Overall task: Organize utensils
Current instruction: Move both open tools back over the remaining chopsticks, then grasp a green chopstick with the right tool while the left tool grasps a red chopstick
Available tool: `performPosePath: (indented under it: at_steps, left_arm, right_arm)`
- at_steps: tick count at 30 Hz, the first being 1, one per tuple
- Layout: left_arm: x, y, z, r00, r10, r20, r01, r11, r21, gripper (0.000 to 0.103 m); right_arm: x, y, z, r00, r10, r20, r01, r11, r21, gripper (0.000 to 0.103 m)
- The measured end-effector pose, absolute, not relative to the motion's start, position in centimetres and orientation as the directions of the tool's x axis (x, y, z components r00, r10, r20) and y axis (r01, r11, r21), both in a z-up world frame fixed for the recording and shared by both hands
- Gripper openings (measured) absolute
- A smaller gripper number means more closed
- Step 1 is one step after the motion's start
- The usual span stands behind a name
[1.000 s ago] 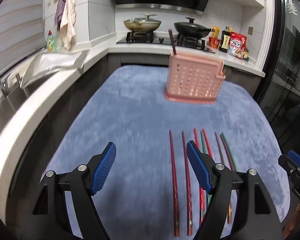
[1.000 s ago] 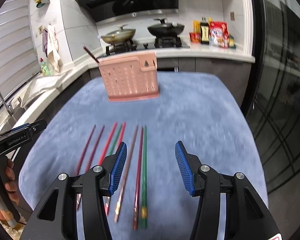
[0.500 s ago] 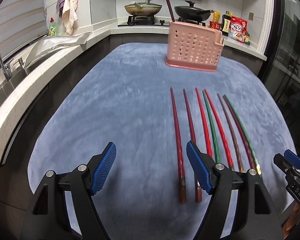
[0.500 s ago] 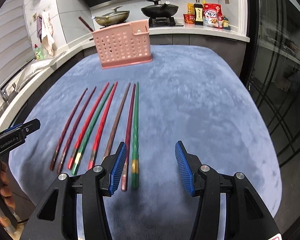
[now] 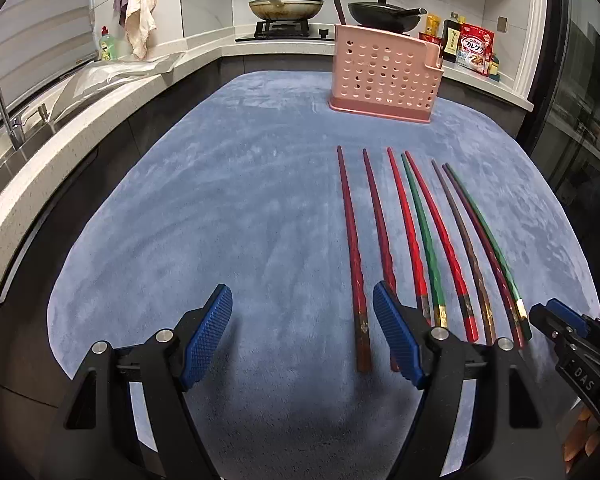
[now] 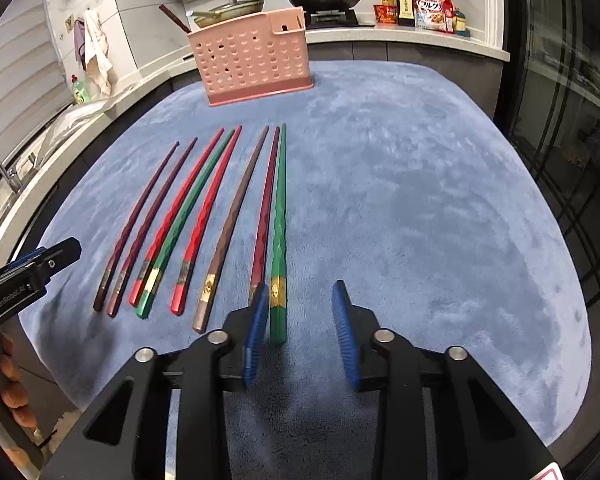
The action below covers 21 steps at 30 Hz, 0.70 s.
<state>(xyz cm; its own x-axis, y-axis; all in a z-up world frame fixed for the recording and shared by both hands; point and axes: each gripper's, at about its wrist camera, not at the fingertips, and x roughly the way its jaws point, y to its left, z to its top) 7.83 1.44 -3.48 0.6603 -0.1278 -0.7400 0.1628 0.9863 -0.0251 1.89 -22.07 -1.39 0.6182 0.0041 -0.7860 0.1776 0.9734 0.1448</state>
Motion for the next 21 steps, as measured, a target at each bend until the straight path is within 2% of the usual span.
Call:
performPosePath:
  at_steps: [15,21]
  left_arm:
    - [7.6,1.2,-4.5,0.638,-0.134,-0.759,0.168,0.985,-0.033,0.069]
    - [7.6,1.0,-4.8,0.629,-0.137,-0.765,0.171,0.985,-0.037,0.069]
  right_arm:
    - [2.7,-21.3,-2.4,0.590,0.020,-0.807,0.159,0.977,0.140,0.022]
    - [2.9,-21.3,-2.7,0.587,0.010,-0.810,0.165,0.977,0.132,0.016]
